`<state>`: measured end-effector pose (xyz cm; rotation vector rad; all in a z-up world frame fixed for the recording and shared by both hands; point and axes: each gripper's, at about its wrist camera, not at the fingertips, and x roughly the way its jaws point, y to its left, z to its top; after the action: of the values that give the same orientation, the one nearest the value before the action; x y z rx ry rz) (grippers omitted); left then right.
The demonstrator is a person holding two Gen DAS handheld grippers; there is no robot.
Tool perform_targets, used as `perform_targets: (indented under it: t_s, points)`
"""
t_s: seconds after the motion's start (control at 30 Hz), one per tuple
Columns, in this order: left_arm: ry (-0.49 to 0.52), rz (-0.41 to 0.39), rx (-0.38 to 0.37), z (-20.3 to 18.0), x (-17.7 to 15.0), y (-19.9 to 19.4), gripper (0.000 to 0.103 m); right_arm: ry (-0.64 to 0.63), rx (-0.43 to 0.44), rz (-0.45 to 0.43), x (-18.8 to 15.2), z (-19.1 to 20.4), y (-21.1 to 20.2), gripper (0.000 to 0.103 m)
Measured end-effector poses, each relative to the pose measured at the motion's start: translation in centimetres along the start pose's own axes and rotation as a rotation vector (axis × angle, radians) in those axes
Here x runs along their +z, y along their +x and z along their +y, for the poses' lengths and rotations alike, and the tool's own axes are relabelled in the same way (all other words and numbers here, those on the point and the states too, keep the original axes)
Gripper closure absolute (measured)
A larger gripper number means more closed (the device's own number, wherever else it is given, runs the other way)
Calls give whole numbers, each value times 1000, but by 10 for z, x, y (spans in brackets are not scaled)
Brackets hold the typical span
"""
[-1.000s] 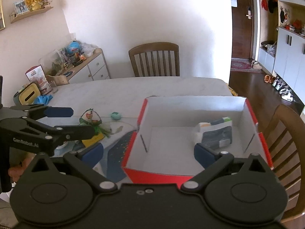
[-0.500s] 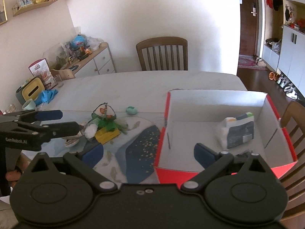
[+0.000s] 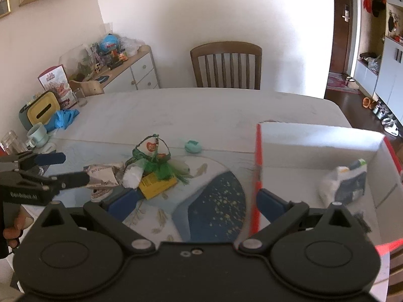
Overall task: Organize objects
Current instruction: 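Withdraw both tools from the box back toward the table clutter, then grasp the silver snack bag with the left gripper while the right gripper grasps the green-netted ball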
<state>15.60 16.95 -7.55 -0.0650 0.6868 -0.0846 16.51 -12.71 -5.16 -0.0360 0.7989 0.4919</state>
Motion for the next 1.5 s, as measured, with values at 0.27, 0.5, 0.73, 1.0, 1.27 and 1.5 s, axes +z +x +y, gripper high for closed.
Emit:
perform_targets:
  t_s: [0.27,0.5,0.73,1.0,1.27,1.5]
  points:
    - [31,68,26,38,-15,27,0,-40,-4,47,17,20,39,2]
    - [24,84,13,60,-12,42,0,-70,-6,75,34,35,73,2]
    - [50,132,-37,71,-4,67,0,-90,1,97,56,52,112,2]
    - [-36,224,-77,89,-11,97,0,-120,16,120,69,68,153,2]
    - [-75,236,-88,93,-21,104,0,-154,21,170,67,77,193,2]
    - [-97,222,-91,91,-24,105,1,-125,37,199,67,82,218,2]
